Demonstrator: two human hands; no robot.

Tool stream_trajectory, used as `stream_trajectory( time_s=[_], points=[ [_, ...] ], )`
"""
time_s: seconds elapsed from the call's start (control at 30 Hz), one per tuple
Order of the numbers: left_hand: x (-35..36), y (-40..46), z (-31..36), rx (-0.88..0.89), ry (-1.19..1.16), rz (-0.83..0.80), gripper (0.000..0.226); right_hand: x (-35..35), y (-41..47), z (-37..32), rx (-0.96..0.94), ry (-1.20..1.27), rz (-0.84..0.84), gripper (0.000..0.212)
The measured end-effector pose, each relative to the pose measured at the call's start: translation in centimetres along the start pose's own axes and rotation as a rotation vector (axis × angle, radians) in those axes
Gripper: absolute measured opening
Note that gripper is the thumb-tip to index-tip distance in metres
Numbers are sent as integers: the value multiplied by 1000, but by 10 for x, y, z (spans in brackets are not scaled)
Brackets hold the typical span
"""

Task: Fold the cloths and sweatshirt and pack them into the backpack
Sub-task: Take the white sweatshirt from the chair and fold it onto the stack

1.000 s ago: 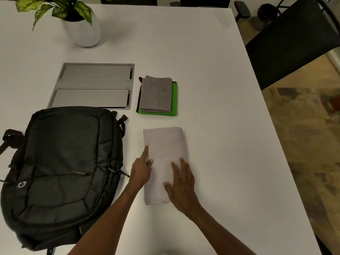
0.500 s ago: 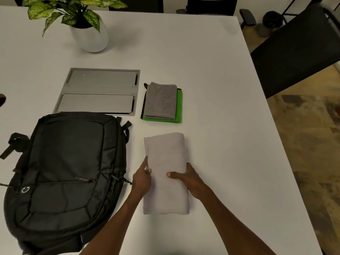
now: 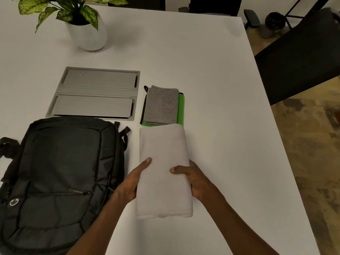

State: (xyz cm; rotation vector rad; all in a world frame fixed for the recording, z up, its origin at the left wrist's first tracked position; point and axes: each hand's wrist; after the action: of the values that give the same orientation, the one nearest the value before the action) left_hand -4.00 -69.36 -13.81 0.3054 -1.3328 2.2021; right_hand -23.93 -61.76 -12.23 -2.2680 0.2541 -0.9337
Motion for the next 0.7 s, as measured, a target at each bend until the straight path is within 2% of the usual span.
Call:
stream_trajectory(
  time_s=[0.13,0.2,0.33,0.43,0.53,0.7],
  points=[
    [-2,9,28,26,-101,-93,85,15,12,-38,-35,-31,-45,58],
    [1,19,44,101,-60,-75,75,22,22,-57,-68,-54,-48,59],
    [5,36,95,245,110,93,47,31,49,-93,-132,-64,-12,58],
    [6,51,135,379,268,146,43,35,74,-118,-184,-41,37,59],
    [9,69,170,505,416,221,27,42,99,-139,-250,-62,106,60],
    [8,101,206,649,579,344,41,47,141,-165,-375,-228,221,65]
  ],
)
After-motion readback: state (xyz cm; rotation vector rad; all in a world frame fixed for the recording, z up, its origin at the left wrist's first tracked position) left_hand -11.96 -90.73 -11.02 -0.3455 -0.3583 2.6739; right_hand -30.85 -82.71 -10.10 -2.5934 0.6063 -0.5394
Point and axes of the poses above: each hand's wrist, its own y-axis towards the middle knuckle, its own x-axis out of the palm, z = x × y, and after that the axes turned 9 degrees about y, right-handed
